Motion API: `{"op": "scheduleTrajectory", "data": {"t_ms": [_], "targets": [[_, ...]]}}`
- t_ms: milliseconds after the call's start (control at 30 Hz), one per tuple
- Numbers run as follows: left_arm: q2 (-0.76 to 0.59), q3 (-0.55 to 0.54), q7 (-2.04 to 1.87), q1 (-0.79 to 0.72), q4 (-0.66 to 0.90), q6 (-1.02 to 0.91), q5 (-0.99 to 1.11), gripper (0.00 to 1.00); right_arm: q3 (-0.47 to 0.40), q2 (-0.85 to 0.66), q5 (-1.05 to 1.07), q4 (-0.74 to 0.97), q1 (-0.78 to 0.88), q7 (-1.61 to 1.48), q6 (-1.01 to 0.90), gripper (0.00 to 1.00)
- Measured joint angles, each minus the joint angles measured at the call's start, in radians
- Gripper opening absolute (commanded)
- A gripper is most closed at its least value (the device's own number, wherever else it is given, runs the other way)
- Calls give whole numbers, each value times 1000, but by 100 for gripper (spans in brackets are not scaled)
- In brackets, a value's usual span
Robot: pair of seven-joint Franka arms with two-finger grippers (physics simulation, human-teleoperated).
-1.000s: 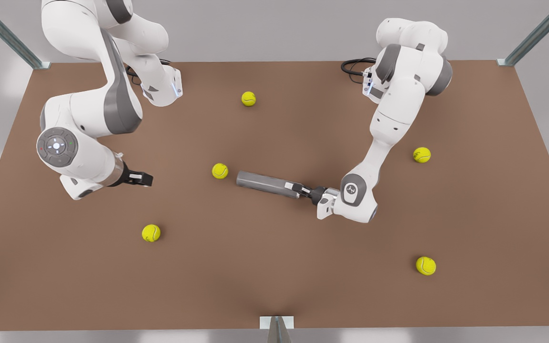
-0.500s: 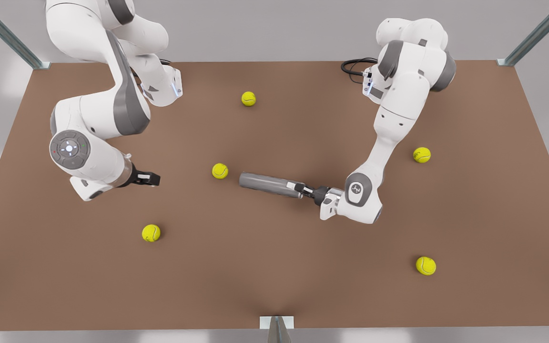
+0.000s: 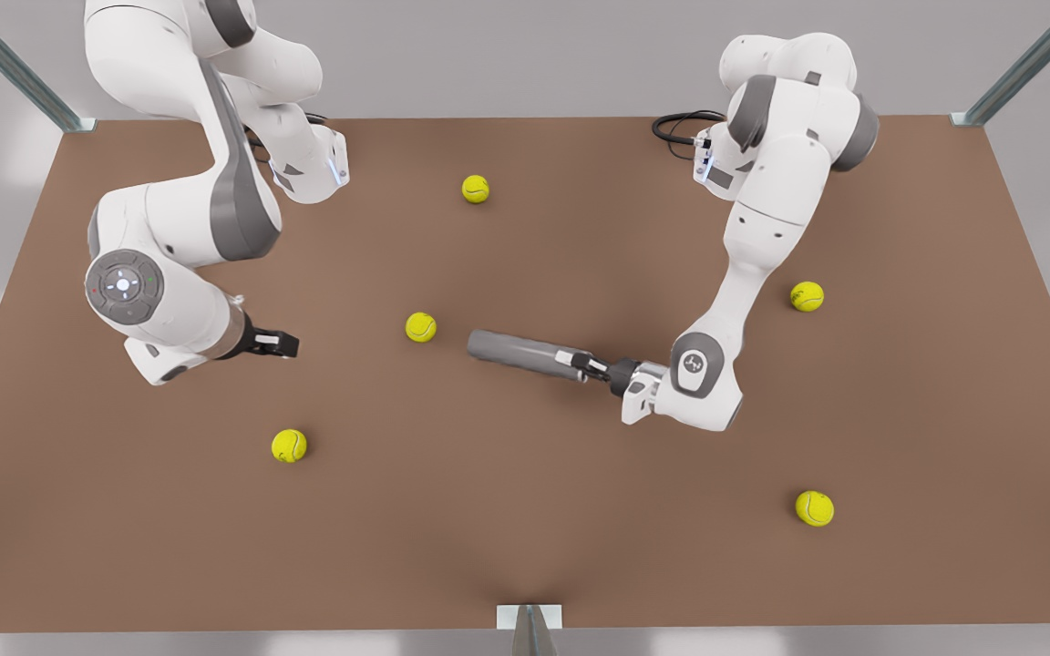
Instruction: Put the tennis tube upright
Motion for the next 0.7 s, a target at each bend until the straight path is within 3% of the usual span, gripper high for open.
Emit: {"op": "scheduleTrajectory", "data": {"t_ms": [700], "targets": [[-108,87,-127,23,1,-38,100,21,0,0,0,6,0,-3,0,100]]}}
